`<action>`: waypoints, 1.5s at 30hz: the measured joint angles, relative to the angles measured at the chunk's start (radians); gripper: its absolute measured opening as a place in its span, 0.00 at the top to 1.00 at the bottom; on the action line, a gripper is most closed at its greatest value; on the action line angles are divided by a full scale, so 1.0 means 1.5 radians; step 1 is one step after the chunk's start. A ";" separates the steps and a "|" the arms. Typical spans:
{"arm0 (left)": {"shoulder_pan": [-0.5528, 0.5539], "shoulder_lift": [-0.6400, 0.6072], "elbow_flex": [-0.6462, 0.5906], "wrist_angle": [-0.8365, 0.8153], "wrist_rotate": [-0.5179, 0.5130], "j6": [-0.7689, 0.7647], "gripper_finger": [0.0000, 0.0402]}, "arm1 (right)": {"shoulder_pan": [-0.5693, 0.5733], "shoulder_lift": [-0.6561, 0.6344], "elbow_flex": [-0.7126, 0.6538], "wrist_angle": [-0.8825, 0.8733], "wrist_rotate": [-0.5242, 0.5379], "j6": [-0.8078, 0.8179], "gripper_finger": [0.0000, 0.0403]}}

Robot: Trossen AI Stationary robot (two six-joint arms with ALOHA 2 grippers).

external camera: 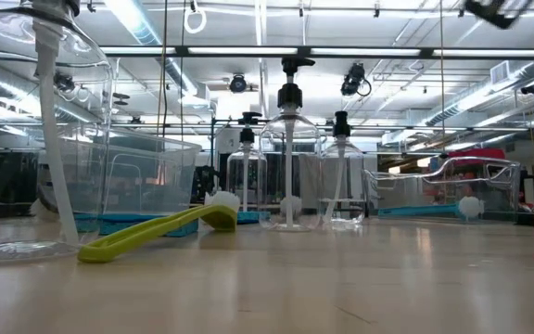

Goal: Pick & Place Kitchen Sink Supplies
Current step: Put the blue sponge into the bottom transparent bin, then put the red cleaning brush into the top transparent bin

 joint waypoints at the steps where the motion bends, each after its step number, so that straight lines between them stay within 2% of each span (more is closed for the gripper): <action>1: 0.000 0.000 0.000 0.000 -0.005 0.009 0.96 | 0.013 -0.011 0.000 -0.026 -0.012 0.011 1.00; 8: 0.000 0.000 0.000 0.000 -0.039 0.018 0.96 | 0.080 -0.031 0.000 -0.157 -0.074 0.030 1.00; 20: 0.000 0.000 0.000 -0.001 -0.039 0.018 0.96 | 0.157 0.019 0.000 -0.273 -0.065 0.005 1.00; 25: 0.000 0.000 0.000 -0.001 -0.039 0.018 0.96 | 0.171 0.055 0.000 -0.281 -0.042 -0.006 0.99; 31: 0.000 0.000 0.000 -0.001 -0.039 0.017 0.96 | 0.173 0.101 0.000 -0.284 -0.056 -0.004 0.97; 37: 0.000 0.000 0.000 -0.001 -0.039 0.013 0.96 | 0.172 0.124 0.000 -0.285 -0.056 0.002 0.89; 45: 0.000 0.000 0.000 -0.001 -0.039 0.012 0.96 | 0.172 0.129 0.000 -0.285 -0.051 0.065 0.69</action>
